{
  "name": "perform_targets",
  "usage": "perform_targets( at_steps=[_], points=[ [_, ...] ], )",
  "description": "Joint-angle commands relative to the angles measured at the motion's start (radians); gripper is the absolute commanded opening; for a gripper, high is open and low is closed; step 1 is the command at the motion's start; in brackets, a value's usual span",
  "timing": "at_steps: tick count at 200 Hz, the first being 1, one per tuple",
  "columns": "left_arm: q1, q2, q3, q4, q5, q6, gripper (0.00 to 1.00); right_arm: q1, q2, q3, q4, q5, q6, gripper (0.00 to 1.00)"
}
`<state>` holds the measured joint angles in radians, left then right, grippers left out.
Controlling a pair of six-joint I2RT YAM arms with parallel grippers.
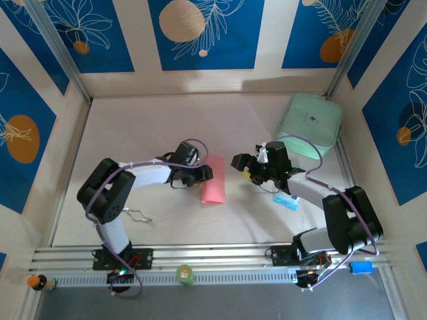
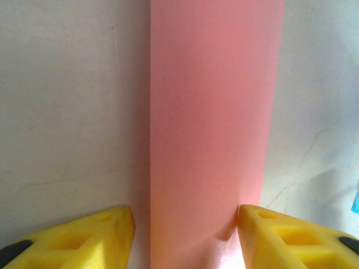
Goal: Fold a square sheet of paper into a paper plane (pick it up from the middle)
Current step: First fold the square sheet of paper in half at the center of the table.
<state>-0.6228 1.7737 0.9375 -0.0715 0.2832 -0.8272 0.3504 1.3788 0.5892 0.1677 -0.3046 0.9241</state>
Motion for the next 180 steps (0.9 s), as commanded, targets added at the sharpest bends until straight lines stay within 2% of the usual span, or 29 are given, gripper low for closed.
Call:
perform_targets(
  at_steps=[1,20,77,180],
  points=[
    [0.008,-0.009,0.001,-0.078,-0.059,0.027,0.53,0.009,0.011,0.03,-0.002,-0.023,-0.013,0.87],
    [0.008,0.004,0.012,-0.106,-0.072,0.028,0.48,0.011,0.016,0.032,-0.002,-0.022,-0.012,0.87],
    [0.008,0.03,0.027,-0.15,-0.089,0.039,0.44,0.014,0.015,0.029,-0.008,-0.016,-0.013,0.87],
    [0.008,0.123,0.101,-0.262,-0.088,0.114,0.47,0.015,0.011,0.03,-0.023,-0.009,-0.018,0.87]
  ],
)
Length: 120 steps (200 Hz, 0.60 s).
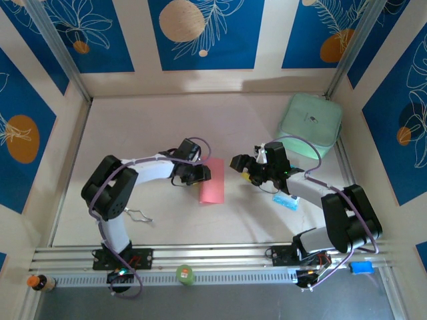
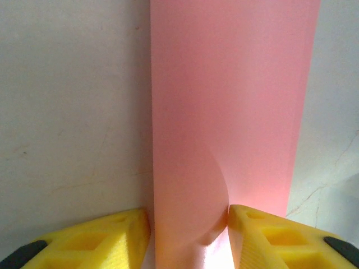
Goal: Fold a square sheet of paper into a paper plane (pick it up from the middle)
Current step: First fold the square sheet of paper in half at the center of the table.
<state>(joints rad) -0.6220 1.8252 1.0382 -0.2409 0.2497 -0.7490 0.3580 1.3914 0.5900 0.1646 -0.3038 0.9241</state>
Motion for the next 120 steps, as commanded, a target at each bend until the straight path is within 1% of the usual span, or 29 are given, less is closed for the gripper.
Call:
perform_targets(
  at_steps=[1,52,120],
  points=[
    [0.007,0.072,0.0,-0.093,-0.055,0.036,0.47,0.007,-0.002,0.029,-0.02,-0.009,-0.018,0.88],
    [0.007,0.109,0.023,-0.135,-0.086,0.052,0.48,0.007,0.001,0.025,-0.02,-0.004,-0.015,0.88],
    [0.005,0.133,0.04,-0.143,-0.102,0.061,0.49,0.007,0.004,0.029,-0.02,-0.006,-0.014,0.88]
  ],
)
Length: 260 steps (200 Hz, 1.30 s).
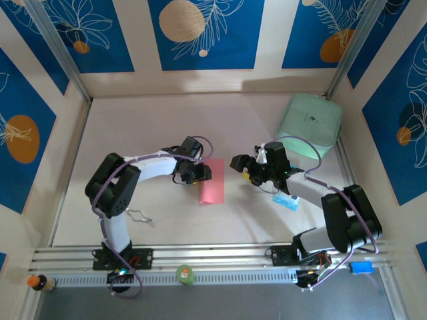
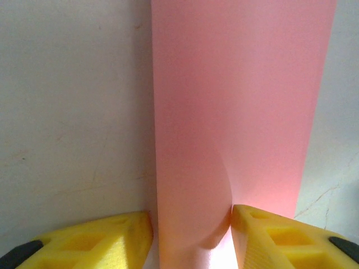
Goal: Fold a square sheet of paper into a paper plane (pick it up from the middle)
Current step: First fold the square sheet of paper in half at the center of the table.
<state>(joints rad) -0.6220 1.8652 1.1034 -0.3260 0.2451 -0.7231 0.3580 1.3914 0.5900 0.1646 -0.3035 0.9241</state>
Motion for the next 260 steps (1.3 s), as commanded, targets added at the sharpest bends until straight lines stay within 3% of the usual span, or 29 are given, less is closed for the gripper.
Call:
perform_targets(
  at_steps=[1,260],
  points=[
    [0.005,0.093,-0.025,-0.058,-0.098,0.035,0.49,0.007,0.003,0.028,-0.02,-0.006,-0.014,0.88],
    [-0.007,0.123,-0.002,-0.077,-0.125,0.041,0.51,0.009,0.004,0.018,-0.011,-0.007,-0.012,0.88]
  ],
)
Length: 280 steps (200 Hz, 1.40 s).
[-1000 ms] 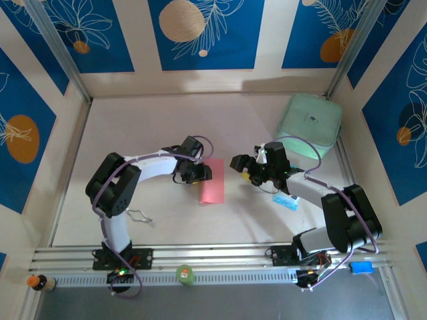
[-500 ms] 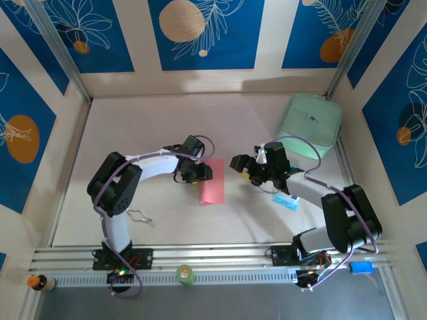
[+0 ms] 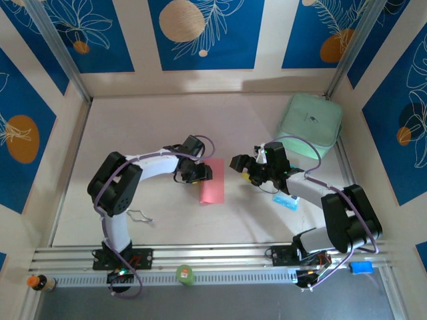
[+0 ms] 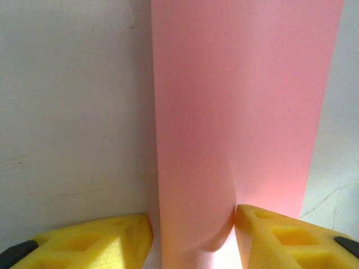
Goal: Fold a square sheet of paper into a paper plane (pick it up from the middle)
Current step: First fold the square sheet of paper in half at the center of the table, then hold the square sheet of paper at the center of the table.
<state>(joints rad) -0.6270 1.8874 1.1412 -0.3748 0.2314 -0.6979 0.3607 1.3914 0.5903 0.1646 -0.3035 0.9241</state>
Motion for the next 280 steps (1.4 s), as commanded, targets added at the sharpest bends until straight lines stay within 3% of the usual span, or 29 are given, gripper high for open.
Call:
perform_targets(
  at_steps=[1,99,254,280],
  points=[
    [-0.002,0.101,-0.04,-0.029,-0.112,0.016,0.51,0.007,0.004,0.018,-0.01,-0.007,-0.012,0.88],
    [-0.003,0.106,-0.04,-0.029,-0.116,0.015,0.47,0.007,0.005,0.016,-0.013,-0.003,-0.013,0.88],
    [-0.007,0.137,-0.011,-0.052,-0.124,0.034,0.52,0.008,0.02,0.015,-0.009,-0.007,-0.016,0.88],
    [-0.007,0.136,-0.012,-0.049,-0.122,0.03,0.52,0.009,0.033,0.015,-0.003,-0.014,-0.015,0.83]
  ],
)
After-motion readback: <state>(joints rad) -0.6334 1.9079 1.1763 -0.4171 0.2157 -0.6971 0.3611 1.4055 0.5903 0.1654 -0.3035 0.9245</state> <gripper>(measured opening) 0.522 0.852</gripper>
